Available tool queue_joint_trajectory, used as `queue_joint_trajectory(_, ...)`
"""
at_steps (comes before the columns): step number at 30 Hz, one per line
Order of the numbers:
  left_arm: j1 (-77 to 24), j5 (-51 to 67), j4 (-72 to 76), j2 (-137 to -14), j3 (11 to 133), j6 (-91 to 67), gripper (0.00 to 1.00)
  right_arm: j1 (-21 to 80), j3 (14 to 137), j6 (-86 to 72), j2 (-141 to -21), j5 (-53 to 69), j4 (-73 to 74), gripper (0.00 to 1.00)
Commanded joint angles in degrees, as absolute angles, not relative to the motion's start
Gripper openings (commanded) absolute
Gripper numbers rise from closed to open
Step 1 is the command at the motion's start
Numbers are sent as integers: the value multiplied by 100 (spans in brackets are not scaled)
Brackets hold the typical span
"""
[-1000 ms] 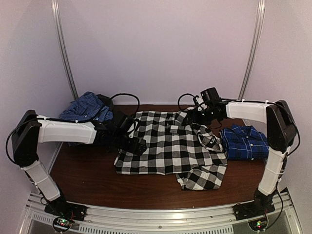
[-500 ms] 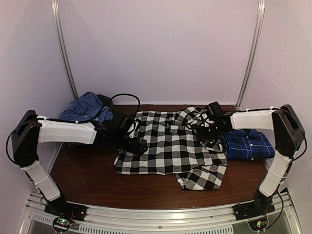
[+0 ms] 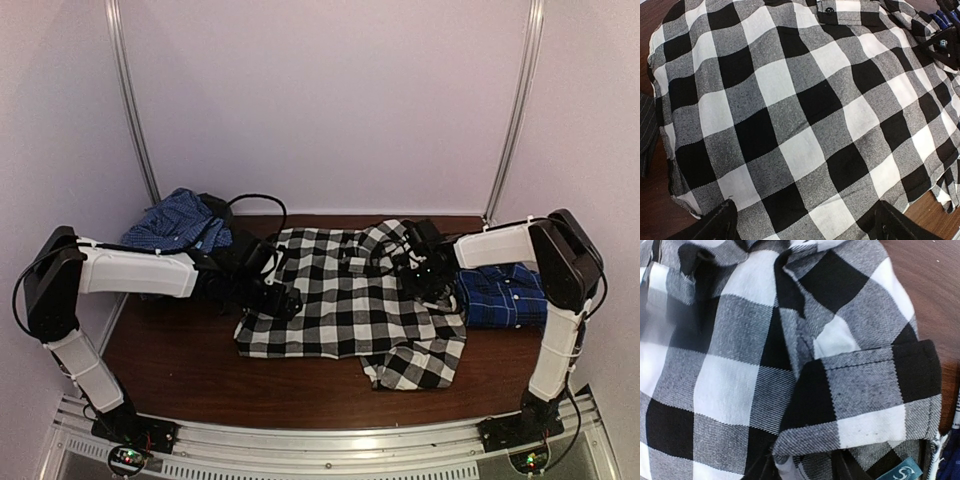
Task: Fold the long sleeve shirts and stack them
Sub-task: Adjust the corner of the shirt at the center of the board.
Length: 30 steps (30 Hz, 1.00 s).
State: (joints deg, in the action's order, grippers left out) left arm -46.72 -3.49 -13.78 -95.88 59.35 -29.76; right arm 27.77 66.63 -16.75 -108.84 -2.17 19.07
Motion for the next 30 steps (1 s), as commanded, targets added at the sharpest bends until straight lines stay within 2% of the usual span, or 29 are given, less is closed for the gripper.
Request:
queue_joint_trajectory(1, -4693, -335, -1203, -9521, 5854, -3008, 98, 2793, 6964, -1550, -10907, -698, 1935, 32)
queue_joint_trajectory(5, -4693, -419, -1201, -9628, 5771, -2997, 98, 2786, 7176, -1433, -10914, -967, 2090, 19)
queue_joint_trajectory(9, -4693, -462, -1193, -9736, 5613, -3027, 98, 2685, 7434, -1280, -10945, -1132, 2287, 0)
queue_joint_trajectory(10, -4693, -478, -1194, -9750, 5570, -3032, 98, 2643, 7502, -1249, -10943, -1164, 2322, 0)
queue_joint_trajectory(22, -4693, -551, -1198, -9798, 5493, -3015, 98, 1787, 8412, -975, -11271, -1229, 2625, 1)
queue_joint_trajectory(24, -4693, -557, -1196, -9815, 5502, -2999, 98, 1617, 8559, -970, -11425, -1204, 2594, 5)
queue_joint_trajectory(27, -4693, -571, -1205, -9839, 5495, -2980, 98, 1431, 8938, -945, -11729, -1251, 2751, 21)
queue_joint_trajectory(30, -4691, -593, -1214, -9873, 5486, -2979, 98, 1327, 9270, -918, -11943, -1528, 3001, 30)
